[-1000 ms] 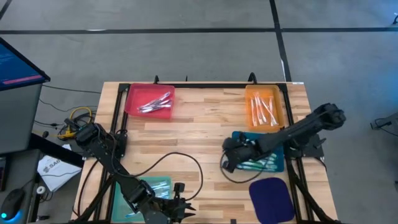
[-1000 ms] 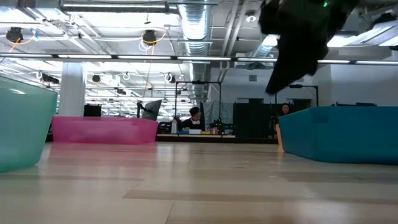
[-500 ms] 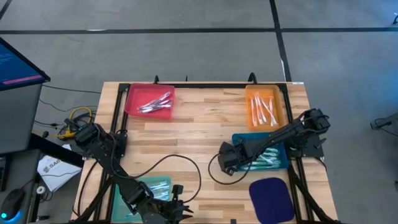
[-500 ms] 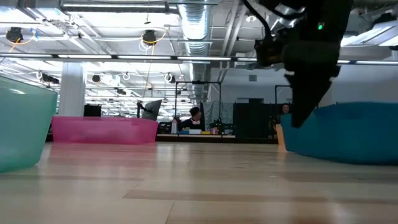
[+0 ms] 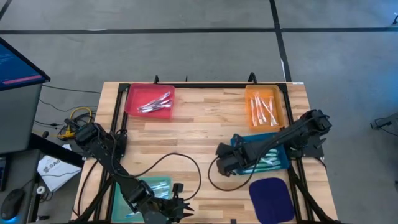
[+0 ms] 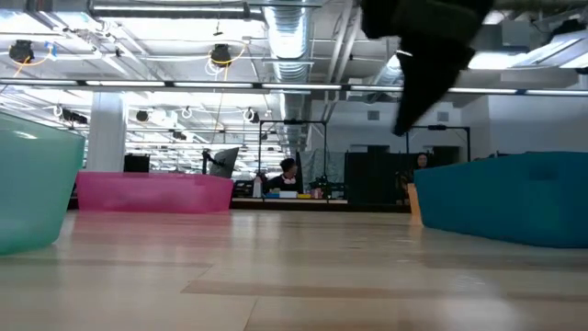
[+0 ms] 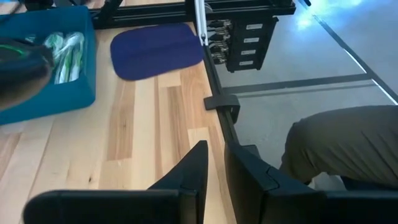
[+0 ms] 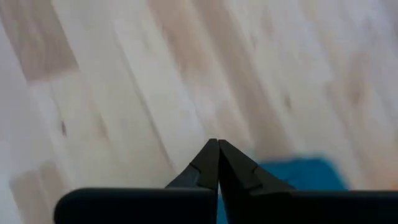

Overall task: Pick & Place Toothbrushes
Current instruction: Adjust the bins

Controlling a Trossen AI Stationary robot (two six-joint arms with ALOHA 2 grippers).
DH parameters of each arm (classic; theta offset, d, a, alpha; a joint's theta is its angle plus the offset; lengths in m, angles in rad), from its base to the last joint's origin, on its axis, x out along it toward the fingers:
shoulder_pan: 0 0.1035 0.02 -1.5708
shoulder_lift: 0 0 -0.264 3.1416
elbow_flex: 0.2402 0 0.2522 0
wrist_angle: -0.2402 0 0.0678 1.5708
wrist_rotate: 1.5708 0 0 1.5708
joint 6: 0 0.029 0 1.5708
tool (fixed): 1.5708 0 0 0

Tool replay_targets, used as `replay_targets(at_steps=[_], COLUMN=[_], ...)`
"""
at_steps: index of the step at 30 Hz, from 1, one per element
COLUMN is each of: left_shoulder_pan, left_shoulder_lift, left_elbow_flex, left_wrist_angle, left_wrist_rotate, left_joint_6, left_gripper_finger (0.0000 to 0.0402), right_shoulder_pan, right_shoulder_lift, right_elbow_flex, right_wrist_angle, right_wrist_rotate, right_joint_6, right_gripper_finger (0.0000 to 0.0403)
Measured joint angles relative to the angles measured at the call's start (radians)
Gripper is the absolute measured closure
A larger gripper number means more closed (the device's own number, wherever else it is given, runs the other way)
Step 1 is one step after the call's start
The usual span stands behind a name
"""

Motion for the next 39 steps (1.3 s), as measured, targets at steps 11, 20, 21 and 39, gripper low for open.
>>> replay_targets(at_steps=[11,20,21,39], left_shoulder_pan=[-0.016,-0.075,-0.085,-0.085], left_shoulder_lift=[-0.007,-0.139,-0.166,-0.766], left_elbow_flex=[-0.001,-0.070,-0.098,-0.761], left_wrist_angle=[0.001,-0.093,-0.093,0.188], left_wrist_rotate=[-0.001,-0.139,-0.178,-0.516], left_joint_6=[-0.011,-0.100,-0.113,-0.221], left_gripper_finger=[0.0353,0.0353,0.0353,0.0353], right_shoulder_pan=[0.041,0.086,0.070,-0.682], right_shoulder_lift=[0.000,0.000,-0.001,0.077], right_elbow_flex=[0.025,-0.013,-0.027,0.007], right_wrist_angle=[0.391,0.624,0.641,0.776], right_wrist_rotate=[0.148,0.175,0.174,-0.446], right_joint_6=[-0.212,-0.369,-0.368,-0.243], right_gripper_finger=[0.0403,0.0403,0.0403,0.0403])
